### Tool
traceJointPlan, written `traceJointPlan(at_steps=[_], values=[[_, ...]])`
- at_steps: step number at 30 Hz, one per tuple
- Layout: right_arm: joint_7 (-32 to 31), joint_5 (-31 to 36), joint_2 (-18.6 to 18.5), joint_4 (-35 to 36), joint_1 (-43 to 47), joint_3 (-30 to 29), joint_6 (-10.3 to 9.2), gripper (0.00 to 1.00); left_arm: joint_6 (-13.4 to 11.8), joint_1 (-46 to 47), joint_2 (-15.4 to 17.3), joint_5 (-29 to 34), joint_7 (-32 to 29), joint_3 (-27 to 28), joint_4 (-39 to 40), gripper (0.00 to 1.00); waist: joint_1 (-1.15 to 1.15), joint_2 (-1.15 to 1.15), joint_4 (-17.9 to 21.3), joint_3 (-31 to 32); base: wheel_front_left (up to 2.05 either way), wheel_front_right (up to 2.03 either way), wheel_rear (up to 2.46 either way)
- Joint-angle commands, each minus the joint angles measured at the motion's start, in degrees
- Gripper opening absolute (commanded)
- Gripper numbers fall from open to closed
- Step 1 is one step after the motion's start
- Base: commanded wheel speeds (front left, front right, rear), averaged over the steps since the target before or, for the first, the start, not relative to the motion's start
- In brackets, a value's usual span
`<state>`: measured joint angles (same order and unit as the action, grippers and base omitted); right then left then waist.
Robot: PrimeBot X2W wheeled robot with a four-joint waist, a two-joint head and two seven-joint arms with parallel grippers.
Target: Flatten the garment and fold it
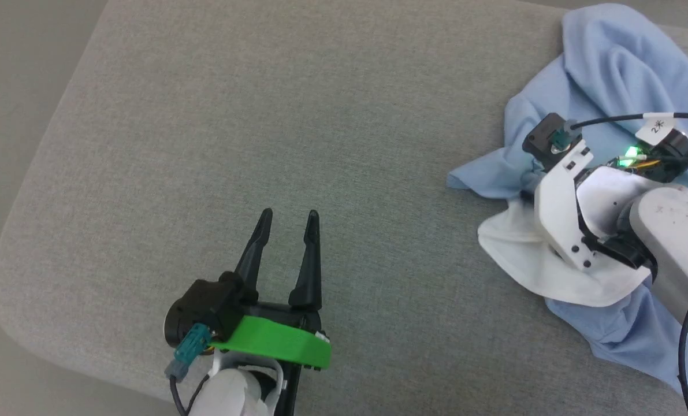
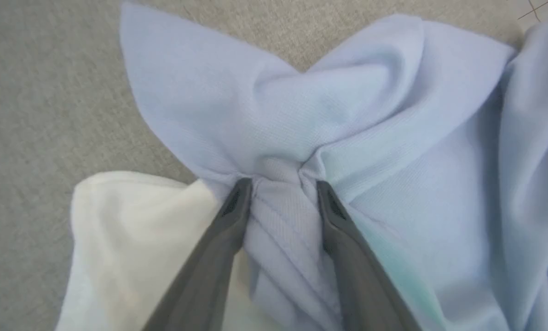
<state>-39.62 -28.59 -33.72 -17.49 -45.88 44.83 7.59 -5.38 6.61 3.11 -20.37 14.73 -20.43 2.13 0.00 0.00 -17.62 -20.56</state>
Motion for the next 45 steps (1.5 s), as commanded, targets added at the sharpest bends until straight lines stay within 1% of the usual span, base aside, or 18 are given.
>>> traceJointPlan(at_steps=[1,6,10,13,16,19,22,23,24,28,30,32,34,36,40,42,44,45], values=[[0.69,0.53,0.23,-1.41,-0.39,0.0,-0.1,0.0,-0.34,1.21,-0.23,-0.57,0.27,-0.19,-0.21,1.0,0.0,0.0,-0.73,-0.66,0.0,0.0,0.0],[6.28,-0.44,4.2,-2.78,-1.02,-4.54,-0.1,0.0,-0.6,1.47,-0.23,-0.56,0.27,0.15,-0.82,1.0,0.0,0.0,-0.23,1.16,0.0,0.0,0.0],[9.78,-3.48,9.4,0.63,-1.15,-5.18,-0.1,0.0,-0.43,0.06,-0.23,0.17,0.27,1.53,-1.29,1.0,0.0,0.0,0.9,4.29,0.0,0.0,0.0],[10.34,-7.03,13.01,5.55,0.22,-2.68,-0.1,0.0,-0.24,-1.05,-0.23,0.67,0.27,2.91,-0.98,1.0,0.0,0.0,1.55,5.89,0.0,0.0,0.0],[9.32,-11.14,15.3,10.63,3.54,1.29,-0.1,0.0,0.05,-1.84,-0.23,1.12,0.27,4.07,-0.5,1.0,0.0,0.0,1.89,6.55,0.0,0.0,0.0],[7.43,-13.31,15.15,14.26,7.86,6.26,-0.1,0.0,0.54,-2.25,-0.23,1.5,0.27,4.91,-0.27,1.0,0.0,0.0,2.05,6.51,0.0,0.0,0.0],[6.8,-13.92,14.18,14.74,11.21,8.99,-0.1,0.0,0.71,-2.38,-0.23,1.49,0.27,4.95,-0.13,1.0,0.0,0.0,2.11,6.22,0.0,0.0,0.0],[7.07,-13.47,13.74,14.5,11.86,9.63,-0.1,0.09,0.77,-2.38,-0.23,1.41,0.27,4.76,-0.22,1.0,0.0,0.0,2.14,6.12,0.0,0.0,0.0],[7.51,-13.24,13.55,14.19,12.27,9.77,-0.1,1.0,0.79,-2.36,-0.23,1.34,0.27,4.6,-0.3,1.0,0.0,0.0,2.2,6.09,0.0,0.0,0.0],[11.06,-11.47,13.7,13.31,12.35,8.7,-0.1,1.0,0.65,-2.38,-0.23,1.11,0.27,4.32,-0.54,1.0,0.0,0.0,3.04,6.48,0.0,0.0,0.0],[13.16,-11.54,14.3,13.22,12.51,6.55,-0.1,1.0,0.74,-2.57,-0.23,1.35,0.27,4.38,-0.71,1.0,0.0,0.0,3.66,7.2,0.0,0.0,0.0],[16.15,-10.82,14.84,13.41,12.96,2.92,-0.1,1.0,0.88,-2.84,-0.23,1.66,0.27,4.51,-0.74,1.0,0.0,0.0,4.35,8.25,0.0,0.0,0.0],[19.61,-9.3,15.39,13.55,14.31,-2.07,-0.1,1.0,1.12,-3.3,-0.23,2.04,0.27,4.76,-0.58,1.0,0.0,0.0,5.06,9.46,0.0,0.0,0.0],[23.64,-6.55,16.16,13.85,16.6,-8.49,-0.1,1.0,1.3,-3.83,0.01,2.44,0.27,5.13,-0.28,1.0,0.0,0.0,5.84,10.59,0.0,0.0,0.0],[30.54,2.34,18.89,16.18,24.36,-23.3,-0.1,1.0,1.49,-5.18,0.79,3.02,0.27,5.58,0.34,1.0,0.0,0.0,7.64,12.38,0.0,0.0,0.0],[33.09,7.95,21.64,18.66,30.07,-31.77,-0.1,1.0,1.44,-6.04,1.23,3.11,0.27,5.73,0.6,1.0,0.0,0.0,8.82,13.0,0.0,0.0,0.0],[34.19,12.68,24.53,21.52,35.64,-37.88,-0.1,1.0,1.25,-6.79,1.59,3.1,0.25,5.9,0.93,1.0,0.0,0.0,9.95,13.31,0.0,0.0,0.0],[34.12,14.42,25.73,22.71,38.14,-39.91,-0.1,1.0,1.16,-7.11,1.73,3.07,0.23,5.98,1.14,1.0,0.0,0.0,10.39,13.33,0.0,0.0,0.0]])
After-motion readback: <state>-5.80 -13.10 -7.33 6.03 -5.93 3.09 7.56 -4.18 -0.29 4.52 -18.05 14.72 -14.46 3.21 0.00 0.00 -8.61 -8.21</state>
